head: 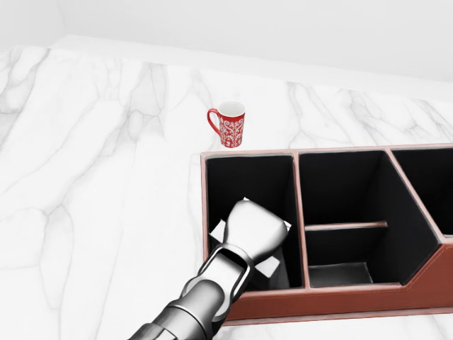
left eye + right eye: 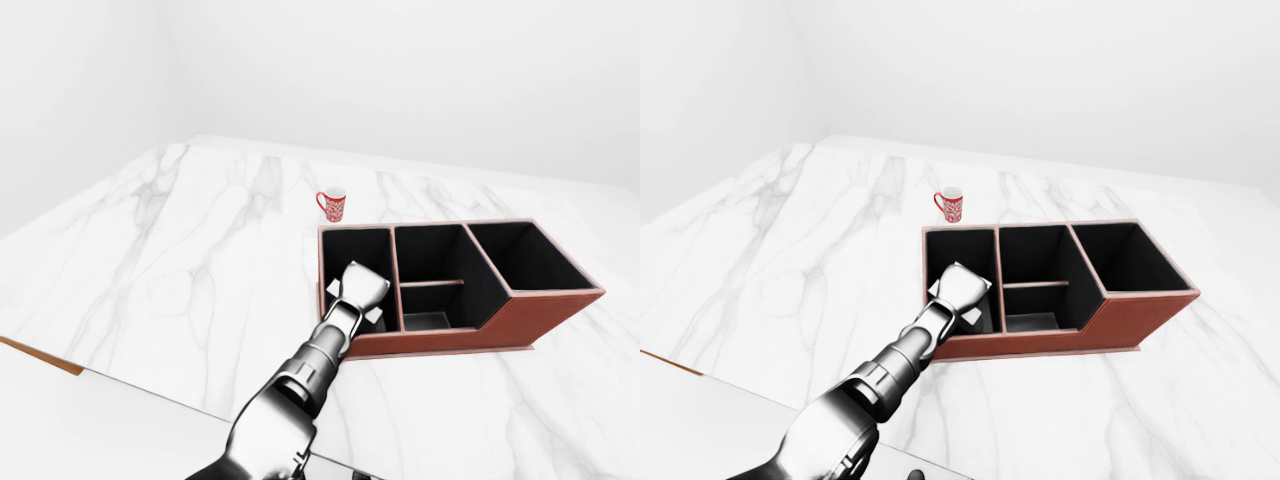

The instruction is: Pick up the book and place it in the left compartment of the caddy.

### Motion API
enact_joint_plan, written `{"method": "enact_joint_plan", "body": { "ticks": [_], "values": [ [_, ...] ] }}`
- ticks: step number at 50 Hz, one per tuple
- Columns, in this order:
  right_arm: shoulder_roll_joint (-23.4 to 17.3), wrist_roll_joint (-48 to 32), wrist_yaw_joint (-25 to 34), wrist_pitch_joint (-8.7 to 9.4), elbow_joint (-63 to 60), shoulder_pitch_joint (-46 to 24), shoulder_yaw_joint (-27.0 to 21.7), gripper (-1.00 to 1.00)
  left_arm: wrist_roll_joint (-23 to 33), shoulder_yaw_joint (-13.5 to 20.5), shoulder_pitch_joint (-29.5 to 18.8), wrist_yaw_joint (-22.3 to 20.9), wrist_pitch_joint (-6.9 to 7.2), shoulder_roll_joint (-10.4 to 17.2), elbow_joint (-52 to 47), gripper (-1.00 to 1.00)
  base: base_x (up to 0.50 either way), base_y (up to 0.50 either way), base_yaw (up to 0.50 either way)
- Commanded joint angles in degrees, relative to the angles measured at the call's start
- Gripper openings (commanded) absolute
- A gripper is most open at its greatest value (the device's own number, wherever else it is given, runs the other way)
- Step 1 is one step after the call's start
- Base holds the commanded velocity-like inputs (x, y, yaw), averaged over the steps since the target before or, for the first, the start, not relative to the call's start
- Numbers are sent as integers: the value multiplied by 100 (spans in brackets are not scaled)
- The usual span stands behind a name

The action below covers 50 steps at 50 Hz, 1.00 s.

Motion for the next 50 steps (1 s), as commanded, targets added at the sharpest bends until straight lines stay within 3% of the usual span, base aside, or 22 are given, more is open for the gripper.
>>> {"method": "enact_joint_plan", "body": {
  "ticks": [1,19,24,35,36,37,38,39,41,42,48,50],
  "values": [
    [-2,14,-2,31,-34,14,-10,100,-56,45,-96,470,49,-63,481,-100,0,0,0],
    [7,5,7,35,-41,14,-20,100,-123,66,132,696,19,-23,820,-100,0,0,0],
    [-7,-23,14,-62,76,-26,27,100,-166,82,238,779,-26,-7,901,-100,0,0,0],
    [-2,-5,2,-14,19,2,10,100,-255,101,382,904,-56,42,899,-100,0,0,0],
    [-1,-8,1,-19,20,-1,13,100,-275,104,396,937,-71,44,887,-72,0,0,0],
    [-2,9,-8,27,-26,20,-7,100,-264,85,441,982,-26,64,862,-5,0,0,0],
    [-1,8,-7,33,-32,20,-11,100,-266,82,442,983,-23,66,861,-5,0,0,0],
    [-4,-11,3,-3,18,-4,2,100,-280,77,489,1017,-35,74,834,47,0,0,0],
    [-6,-11,4,-8,25,-6,4,100,-285,73,491,1018,-35,75,832,47,0,0,0],
    [-3,-19,7,-31,45,-14,17,100,-295,58,602,1141,4,95,706,100,0,0,0],
    [0,0,-2,-14,11,12,10,100,-340,-68,1006,1208,16,166,-36,100,0,0,0],
    [5,-8,1,-18,3,8,9,100,-340,-160,1444,1131,-94,266,-793,100,0,0,0]
  ]
}}
